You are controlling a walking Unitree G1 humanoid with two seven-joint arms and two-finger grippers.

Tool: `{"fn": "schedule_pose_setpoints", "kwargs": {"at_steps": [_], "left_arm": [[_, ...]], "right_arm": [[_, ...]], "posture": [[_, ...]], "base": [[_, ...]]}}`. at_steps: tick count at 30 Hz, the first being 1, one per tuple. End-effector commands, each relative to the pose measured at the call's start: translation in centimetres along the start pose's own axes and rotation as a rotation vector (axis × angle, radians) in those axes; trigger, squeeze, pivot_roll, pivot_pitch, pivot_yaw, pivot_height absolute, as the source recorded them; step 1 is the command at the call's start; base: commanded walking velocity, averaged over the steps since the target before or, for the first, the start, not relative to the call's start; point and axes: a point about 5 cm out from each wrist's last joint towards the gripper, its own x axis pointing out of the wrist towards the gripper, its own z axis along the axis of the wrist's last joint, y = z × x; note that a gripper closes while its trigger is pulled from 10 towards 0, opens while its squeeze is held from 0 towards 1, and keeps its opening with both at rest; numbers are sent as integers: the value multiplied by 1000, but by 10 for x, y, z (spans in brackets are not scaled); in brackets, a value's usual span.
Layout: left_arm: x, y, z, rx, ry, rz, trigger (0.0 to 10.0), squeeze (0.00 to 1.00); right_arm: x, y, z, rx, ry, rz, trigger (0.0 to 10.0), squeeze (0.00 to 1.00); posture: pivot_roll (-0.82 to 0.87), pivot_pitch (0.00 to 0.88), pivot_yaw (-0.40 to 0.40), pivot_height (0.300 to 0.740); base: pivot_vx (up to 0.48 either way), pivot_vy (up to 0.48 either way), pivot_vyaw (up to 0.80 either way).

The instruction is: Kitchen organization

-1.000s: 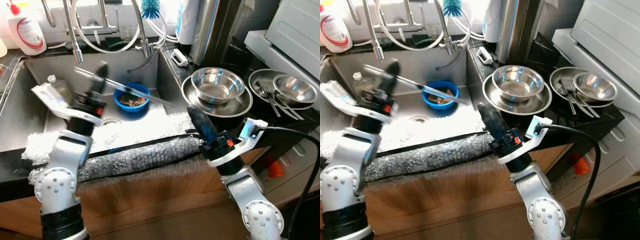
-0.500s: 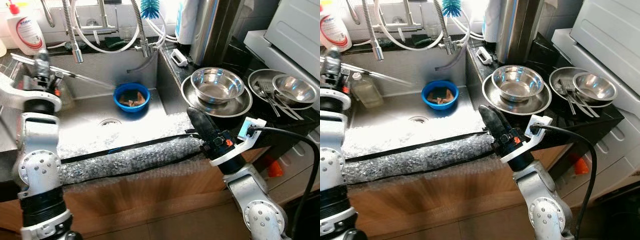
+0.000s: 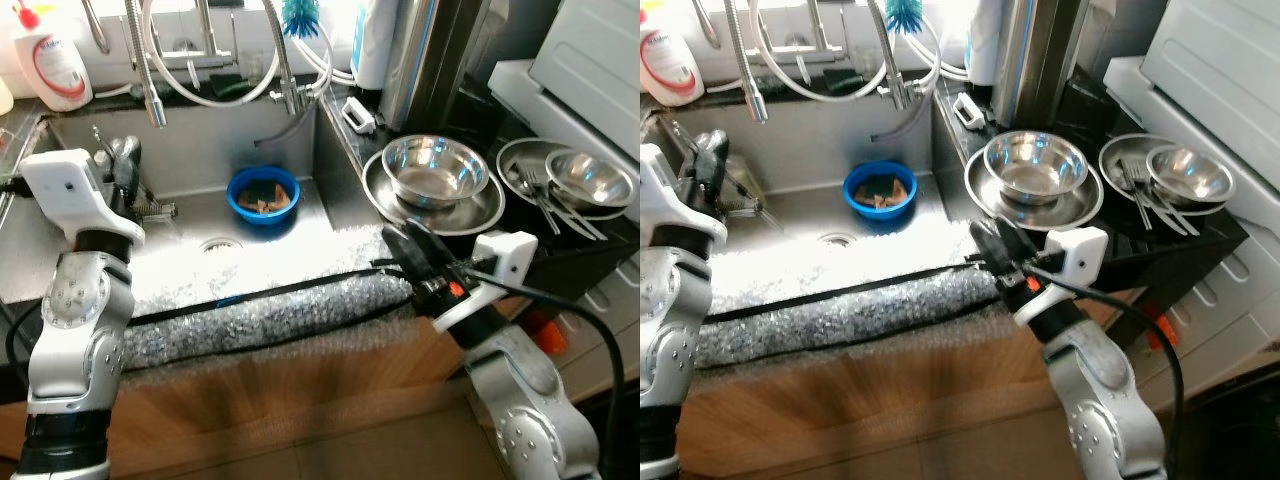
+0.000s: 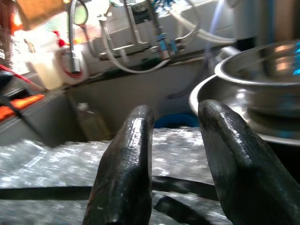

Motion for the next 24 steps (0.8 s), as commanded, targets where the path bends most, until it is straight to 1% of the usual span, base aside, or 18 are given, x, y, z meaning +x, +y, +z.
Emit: {"fn": "schedule_pose_setpoints", "kwargs": {"at_steps": [1,3,7,8,9,11,13,15,16,17,19,21,22,24], "left_arm": [[-1,4,2,84,-23,-16,10000,0],[-1,7,0,104,-14,-12,10000,0],[-2,17,-10,187,18,2,10000,0],[-3,19,-17,186,46,15,10000,0],[-3,19,-17,186,46,15,10000,0],[-6,20,-30,160,110,24,10000,0],[-10,18,-38,159,144,24,10000,0],[-12,18,-41,157,155,31,10000,0],[-12,21,-43,146,163,50,10000,0],[-12,29,-46,113,184,107,10000,0],[-11,35,-51,78,210,154,10000,0],[-12,36,-54,71,215,168,10000,0],[-14,37,-61,42,239,193,10000,0],[-16,34,-66,26,254,191,10000,0]], "right_arm": [[-6,-4,6,-61,-22,-46,10000,0],[-8,-5,5,-80,-17,-60,10000,0],[-11,-5,2,-110,-10,-80,10000,0],[-13,-6,1,-114,-8,-87,10000,0],[-13,-6,1,-114,-8,-87,10000,0],[-15,-10,1,-118,-10,-118,10000,0],[-14,-10,2,-117,-16,-124,10000,0],[-14,-10,1,-118,-17,-124,10000,0],[-14,-10,1,-116,-17,-127,10000,0],[-14,-9,0,-111,-16,-129,10000,0],[-14,-7,-1,-109,-15,-124,10000,0],[-13,-7,-2,-109,-15,-124,10000,0],[-13,-6,-3,-107,-17,-127,10000,0],[-12,-6,-3,-104,-21,-132,10000,0]], "posture": [[60,96,-22,740],[56,93,-21,740],[56,79,-16,740],[56,76,-17,740],[56,76,-17,740],[55,71,-17,740],[55,64,-18,740],[55,64,-18,740],[59,58,-20,740],[61,54,-20,740],[61,54,-20,740],[66,50,-17,740],[58,44,-18,740],[56,39,-19,740]], "base": [[0,0,0],[0,0,0],[0,0,0],[0,0,0],[0,0,0],[0,0,0],[0,0,0],[0,0,0],[0,0,0],[0,0,0],[0,0,0],[0,0,0],[0,0,0],[0,0,0]]}}
